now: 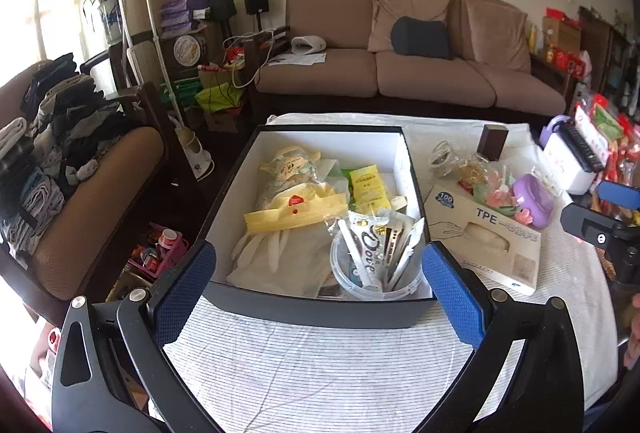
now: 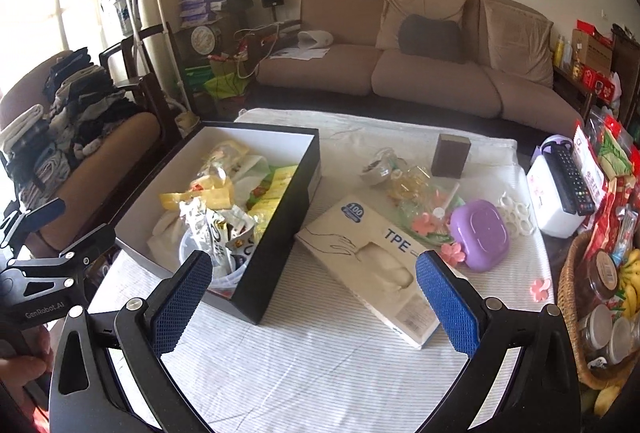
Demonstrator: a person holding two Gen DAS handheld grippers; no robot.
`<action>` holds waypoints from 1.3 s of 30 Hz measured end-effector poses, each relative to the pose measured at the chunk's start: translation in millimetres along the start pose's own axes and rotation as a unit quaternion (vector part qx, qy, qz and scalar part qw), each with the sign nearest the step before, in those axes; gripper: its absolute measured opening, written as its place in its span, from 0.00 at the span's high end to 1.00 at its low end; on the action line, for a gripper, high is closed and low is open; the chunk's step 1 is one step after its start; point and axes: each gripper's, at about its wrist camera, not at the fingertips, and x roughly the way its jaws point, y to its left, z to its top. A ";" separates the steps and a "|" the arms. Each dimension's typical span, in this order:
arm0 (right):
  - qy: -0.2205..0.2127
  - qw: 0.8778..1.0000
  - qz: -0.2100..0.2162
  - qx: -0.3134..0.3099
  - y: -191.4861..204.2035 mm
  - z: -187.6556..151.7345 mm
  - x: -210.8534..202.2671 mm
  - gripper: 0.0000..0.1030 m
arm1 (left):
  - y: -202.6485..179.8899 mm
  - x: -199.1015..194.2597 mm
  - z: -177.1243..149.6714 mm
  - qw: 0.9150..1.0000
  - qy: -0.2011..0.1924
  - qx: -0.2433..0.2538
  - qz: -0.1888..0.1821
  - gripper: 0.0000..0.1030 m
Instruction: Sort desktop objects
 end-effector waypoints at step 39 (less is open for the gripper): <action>0.043 0.988 -0.093 0.115 -172.5 -65.3 5.9 0.00 | -110.7 35.2 -19.7 0.992 0.016 0.041 -0.118 0.00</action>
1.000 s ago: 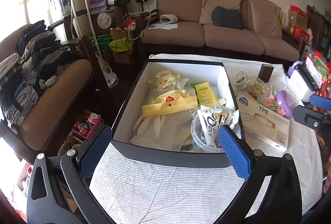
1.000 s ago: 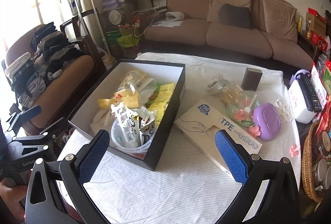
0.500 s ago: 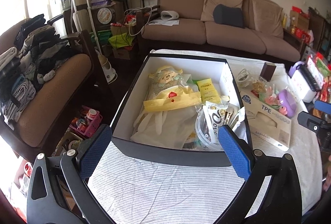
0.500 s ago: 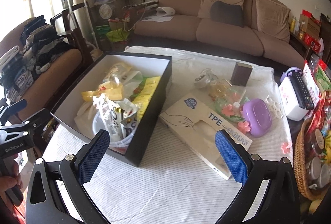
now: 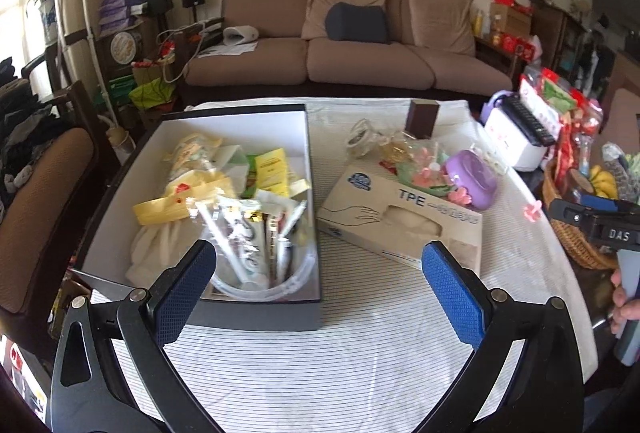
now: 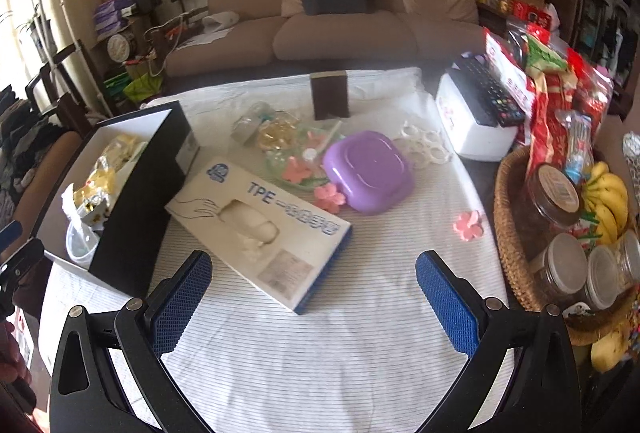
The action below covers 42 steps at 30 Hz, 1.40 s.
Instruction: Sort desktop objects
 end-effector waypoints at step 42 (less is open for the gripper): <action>0.096 0.989 0.107 0.025 -42.6 32.9 197.3 0.00 | -64.6 147.4 -67.2 0.969 0.151 -0.119 -0.156 0.00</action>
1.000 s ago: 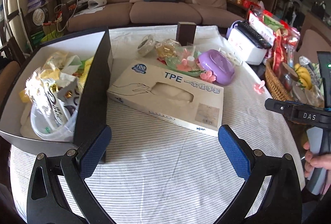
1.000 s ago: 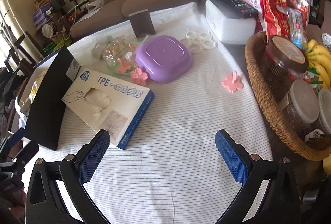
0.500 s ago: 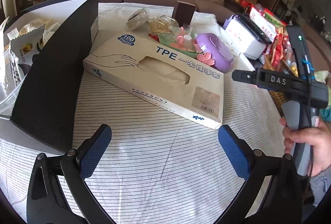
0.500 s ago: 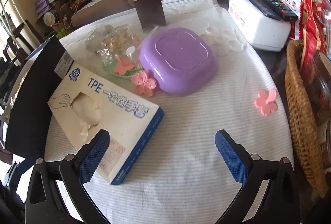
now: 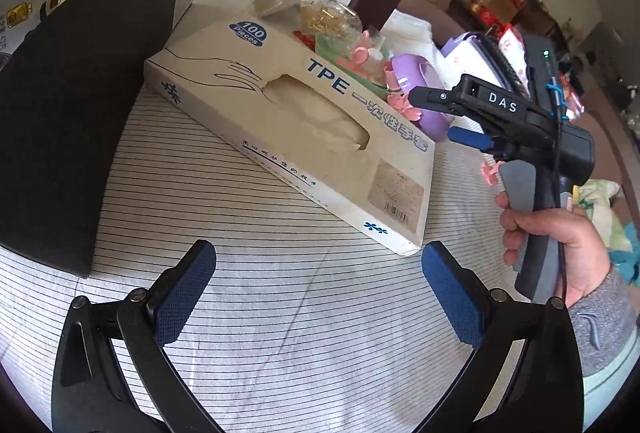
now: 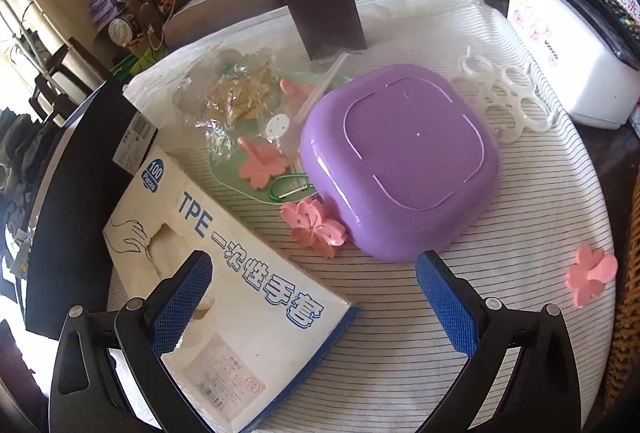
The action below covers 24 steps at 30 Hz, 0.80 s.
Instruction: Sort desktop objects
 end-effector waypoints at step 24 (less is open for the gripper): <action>0.045 0.990 0.135 0.001 13.4 -102.4 -79.0 0.00 | 28.1 3.2 -18.8 0.999 0.048 -0.017 0.007 0.00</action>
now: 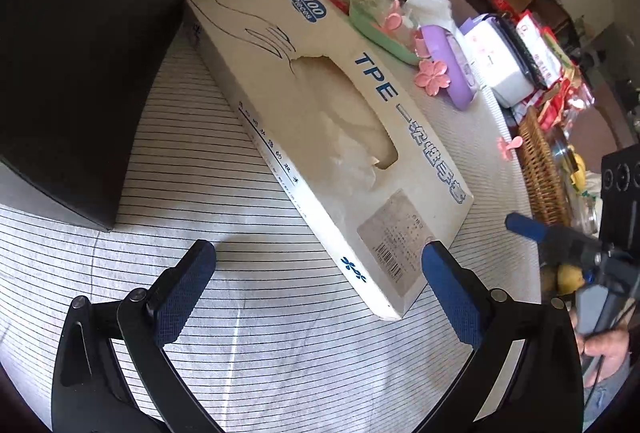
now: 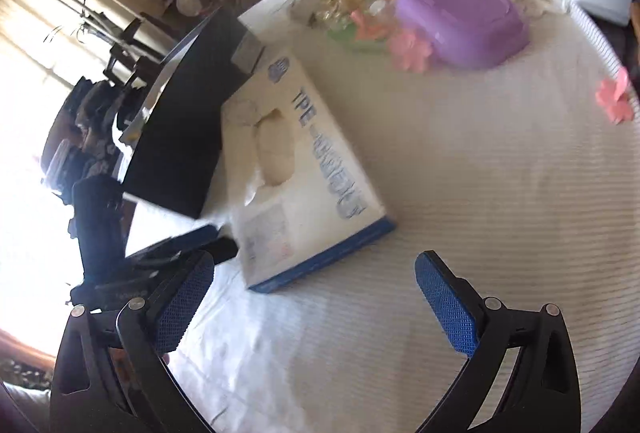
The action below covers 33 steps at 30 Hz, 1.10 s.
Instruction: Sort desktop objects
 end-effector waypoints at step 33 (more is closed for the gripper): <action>0.052 0.997 0.048 0.034 5.9 -82.3 20.7 0.19 | -23.1 -34.8 24.1 0.957 0.001 -0.058 -0.285 0.04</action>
